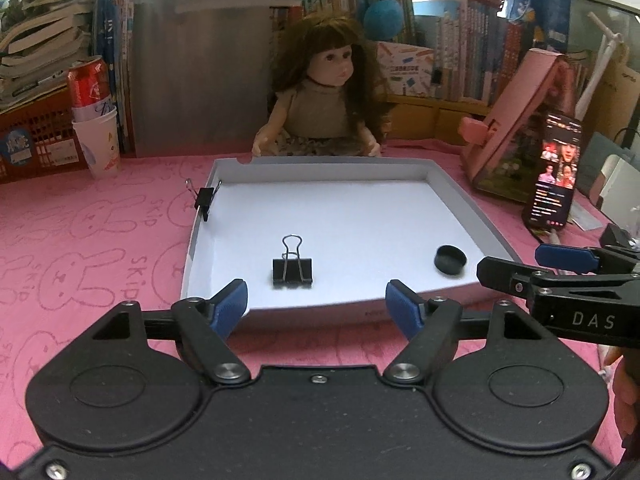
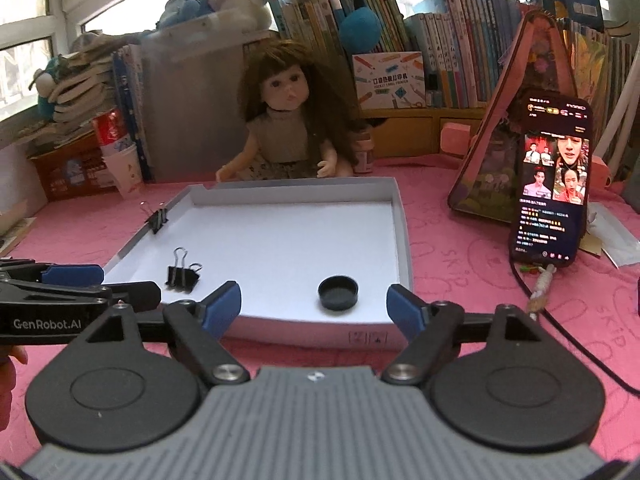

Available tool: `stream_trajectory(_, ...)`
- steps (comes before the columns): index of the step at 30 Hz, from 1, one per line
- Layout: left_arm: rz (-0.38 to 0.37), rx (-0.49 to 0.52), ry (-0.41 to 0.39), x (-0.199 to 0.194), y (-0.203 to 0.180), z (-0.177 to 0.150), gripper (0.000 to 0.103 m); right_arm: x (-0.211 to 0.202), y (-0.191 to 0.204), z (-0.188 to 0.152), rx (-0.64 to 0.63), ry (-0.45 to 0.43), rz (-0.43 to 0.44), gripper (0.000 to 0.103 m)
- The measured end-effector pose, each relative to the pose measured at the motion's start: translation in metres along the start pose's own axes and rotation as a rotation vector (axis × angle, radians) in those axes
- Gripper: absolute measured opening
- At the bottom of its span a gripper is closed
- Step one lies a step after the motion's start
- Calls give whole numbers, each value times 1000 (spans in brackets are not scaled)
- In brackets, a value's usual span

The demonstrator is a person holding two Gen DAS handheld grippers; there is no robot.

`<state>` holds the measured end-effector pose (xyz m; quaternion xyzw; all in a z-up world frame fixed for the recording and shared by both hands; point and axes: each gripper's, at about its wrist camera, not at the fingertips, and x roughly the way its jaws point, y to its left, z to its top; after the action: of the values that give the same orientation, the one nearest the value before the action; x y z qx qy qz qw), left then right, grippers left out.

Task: Organize rigid objects
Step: 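Withdraw both grippers from the tray back toward the objects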

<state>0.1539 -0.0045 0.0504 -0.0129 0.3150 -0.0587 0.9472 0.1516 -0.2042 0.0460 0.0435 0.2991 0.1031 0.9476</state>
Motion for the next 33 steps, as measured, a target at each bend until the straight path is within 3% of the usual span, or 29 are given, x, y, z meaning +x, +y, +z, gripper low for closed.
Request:
stream_trajectory(15, -20, 28, -29, -44, -6, -40, 76, -45, 16, -34, -79, -70, 7, 91)
stream_trajectory(33, -18, 41, -32, -69, -11, -74, 76, -69, 24, -68, -113, -78, 33, 92)
